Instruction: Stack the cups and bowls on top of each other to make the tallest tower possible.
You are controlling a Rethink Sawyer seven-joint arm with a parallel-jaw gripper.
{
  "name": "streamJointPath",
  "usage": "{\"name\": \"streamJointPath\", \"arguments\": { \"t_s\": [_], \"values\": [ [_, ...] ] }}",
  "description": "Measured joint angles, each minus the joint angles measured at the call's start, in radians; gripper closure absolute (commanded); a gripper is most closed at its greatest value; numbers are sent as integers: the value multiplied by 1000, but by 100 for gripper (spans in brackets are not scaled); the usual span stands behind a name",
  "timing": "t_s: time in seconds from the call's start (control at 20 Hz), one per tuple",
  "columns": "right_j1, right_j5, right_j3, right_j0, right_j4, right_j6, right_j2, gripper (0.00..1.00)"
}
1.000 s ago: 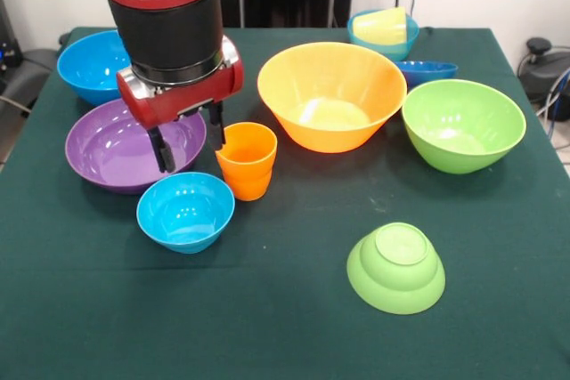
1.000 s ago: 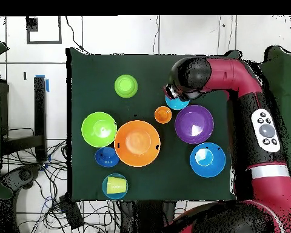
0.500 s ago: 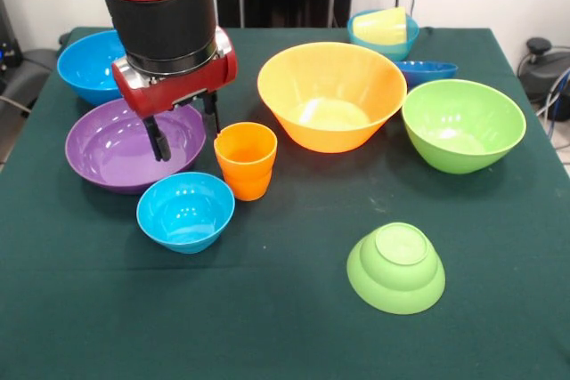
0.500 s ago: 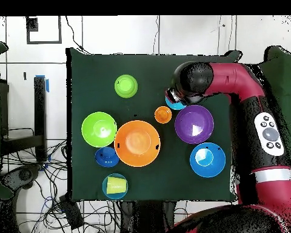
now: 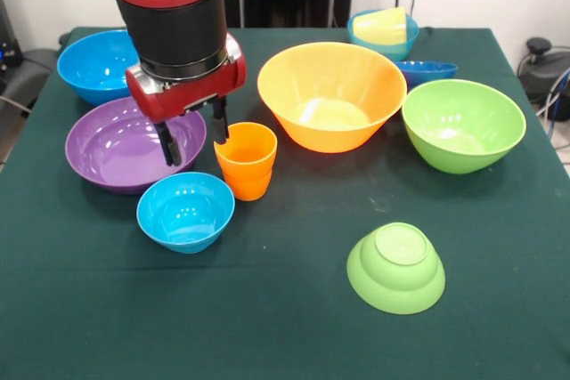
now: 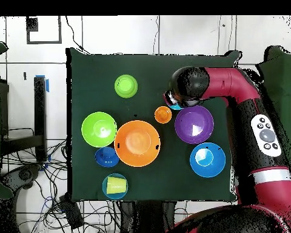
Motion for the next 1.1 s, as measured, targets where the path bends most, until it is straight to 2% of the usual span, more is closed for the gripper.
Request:
{"name": "streamJointPath", "arguments": {
  "t_s": [1.1],
  "values": [
    [-5,-101,55,0,-9,0,-38,0]
  ]
}}
